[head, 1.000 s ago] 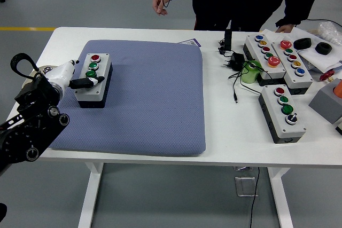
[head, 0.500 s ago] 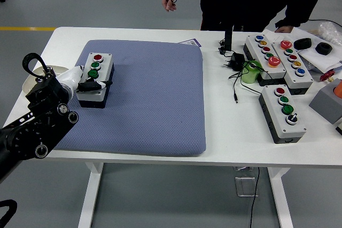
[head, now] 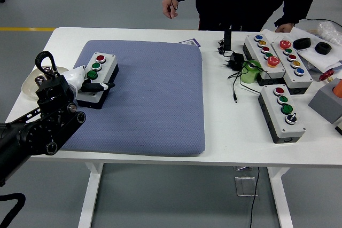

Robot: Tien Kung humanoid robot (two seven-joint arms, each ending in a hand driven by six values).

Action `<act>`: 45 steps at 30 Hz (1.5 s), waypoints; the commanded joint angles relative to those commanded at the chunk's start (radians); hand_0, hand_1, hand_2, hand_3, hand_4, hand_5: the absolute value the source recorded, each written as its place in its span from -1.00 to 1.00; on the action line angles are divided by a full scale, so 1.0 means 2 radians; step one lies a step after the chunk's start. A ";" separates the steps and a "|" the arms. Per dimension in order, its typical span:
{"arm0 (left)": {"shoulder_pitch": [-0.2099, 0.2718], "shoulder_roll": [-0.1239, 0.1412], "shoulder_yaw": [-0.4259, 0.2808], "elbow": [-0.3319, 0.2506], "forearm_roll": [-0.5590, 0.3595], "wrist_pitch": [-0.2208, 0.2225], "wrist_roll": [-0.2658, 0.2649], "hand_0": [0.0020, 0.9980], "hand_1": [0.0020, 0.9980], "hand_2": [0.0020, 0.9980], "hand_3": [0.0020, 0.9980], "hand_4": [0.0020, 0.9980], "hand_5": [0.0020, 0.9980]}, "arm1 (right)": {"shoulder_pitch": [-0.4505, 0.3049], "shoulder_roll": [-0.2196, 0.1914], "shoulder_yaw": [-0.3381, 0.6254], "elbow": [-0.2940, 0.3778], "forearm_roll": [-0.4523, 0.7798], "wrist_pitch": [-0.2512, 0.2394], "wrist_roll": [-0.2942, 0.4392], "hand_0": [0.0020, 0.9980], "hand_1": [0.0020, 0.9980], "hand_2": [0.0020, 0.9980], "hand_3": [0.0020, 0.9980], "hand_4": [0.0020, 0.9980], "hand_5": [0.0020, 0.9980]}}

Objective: Pick up the button,place it on the desk,press the button,press the button

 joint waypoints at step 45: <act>-0.005 0.031 0.026 0.041 0.086 0.119 -0.213 -0.94 -0.94 -0.83 -0.55 0.05 -1.00 | -0.002 -0.001 0.009 0.000 -0.010 0.000 -0.002 0.53 0.46 0.47 0.18 -0.61 -0.72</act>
